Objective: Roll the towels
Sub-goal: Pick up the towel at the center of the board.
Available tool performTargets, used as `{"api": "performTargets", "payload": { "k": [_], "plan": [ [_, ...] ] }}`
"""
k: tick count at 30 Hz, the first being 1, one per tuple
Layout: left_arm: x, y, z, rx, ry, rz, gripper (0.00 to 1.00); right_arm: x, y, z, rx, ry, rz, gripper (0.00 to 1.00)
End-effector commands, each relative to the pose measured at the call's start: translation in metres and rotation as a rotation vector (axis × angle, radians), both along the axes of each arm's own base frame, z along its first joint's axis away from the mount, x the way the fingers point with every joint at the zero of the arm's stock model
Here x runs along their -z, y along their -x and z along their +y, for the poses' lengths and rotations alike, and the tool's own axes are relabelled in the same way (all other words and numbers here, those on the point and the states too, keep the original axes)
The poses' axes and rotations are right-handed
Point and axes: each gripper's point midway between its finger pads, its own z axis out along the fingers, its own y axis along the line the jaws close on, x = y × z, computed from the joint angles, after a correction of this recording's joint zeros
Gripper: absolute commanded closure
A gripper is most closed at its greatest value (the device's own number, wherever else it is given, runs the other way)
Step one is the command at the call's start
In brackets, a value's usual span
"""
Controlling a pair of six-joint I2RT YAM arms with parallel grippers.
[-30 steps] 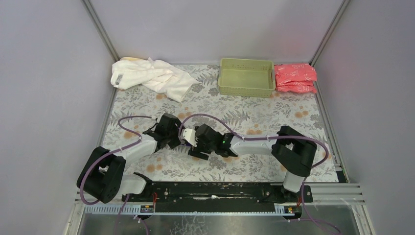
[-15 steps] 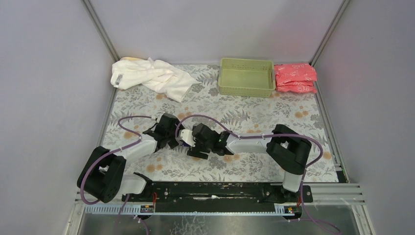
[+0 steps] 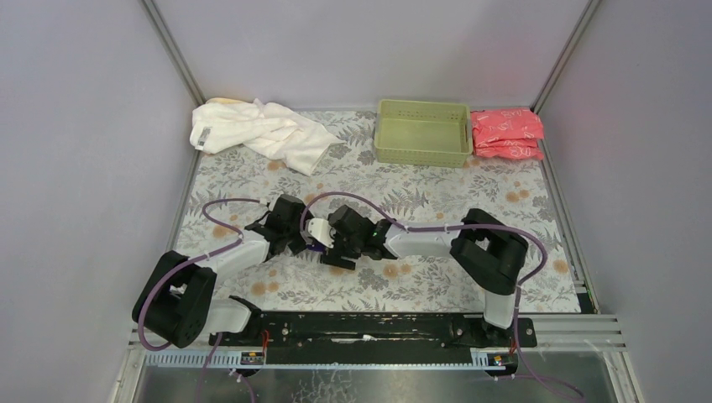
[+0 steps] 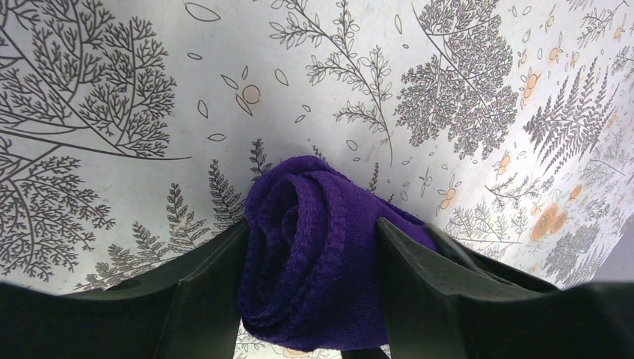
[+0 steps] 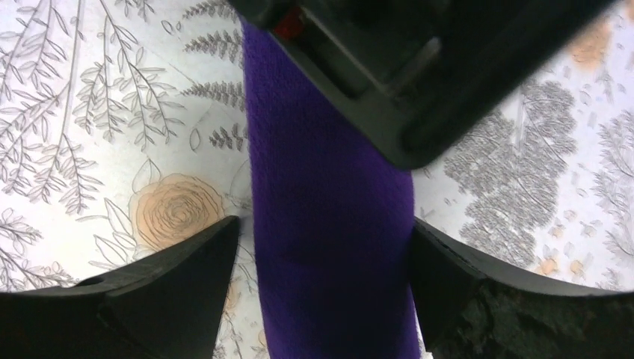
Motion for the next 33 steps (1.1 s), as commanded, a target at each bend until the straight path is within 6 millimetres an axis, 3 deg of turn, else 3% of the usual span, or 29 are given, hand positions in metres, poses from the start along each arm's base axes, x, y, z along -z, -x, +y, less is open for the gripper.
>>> {"api": "performTargets", "payload": {
  "k": [1, 8, 13, 16, 19, 23, 26, 30, 33],
  "plan": [
    [0.039, 0.038, 0.025, 0.018, -0.115, 0.147, 0.42, 0.005, -0.004, 0.018, -0.048, -0.027, 0.033, 0.15],
    [0.035, 0.035, 0.024, 0.027, -0.113, 0.121, 0.43, 0.027, 0.005, 0.009, -0.065, 0.016, 0.180, 0.27],
    [0.029, 0.029, 0.021, 0.041, -0.103, 0.087, 0.43, 0.034, 0.022, -0.009, -0.051, 0.079, 0.265, 0.52],
    [0.014, 0.020, 0.019, 0.045, -0.098, 0.039, 0.41, 0.028, 0.027, -0.019, -0.017, 0.076, 0.273, 0.69],
    [-0.015, 0.002, 0.018, 0.041, -0.104, -0.037, 0.35, 0.015, 0.021, -0.028, 0.049, 0.059, 0.275, 0.78],
    [-0.075, -0.023, 0.034, 0.006, -0.146, -0.173, 0.29, -0.019, -0.005, -0.042, 0.187, 0.001, 0.248, 0.85],
    [-0.124, -0.035, 0.064, -0.038, -0.221, -0.266, 0.26, -0.053, -0.035, -0.057, 0.325, -0.050, 0.200, 0.87],
    [-0.188, -0.039, 0.104, -0.097, -0.333, -0.400, 0.20, -0.105, -0.092, -0.093, 0.568, -0.104, 0.093, 0.88],
    [-0.224, -0.036, 0.125, -0.109, -0.429, -0.485, 0.14, -0.140, -0.135, -0.123, 0.763, -0.144, -0.007, 0.88]
  ]
}}
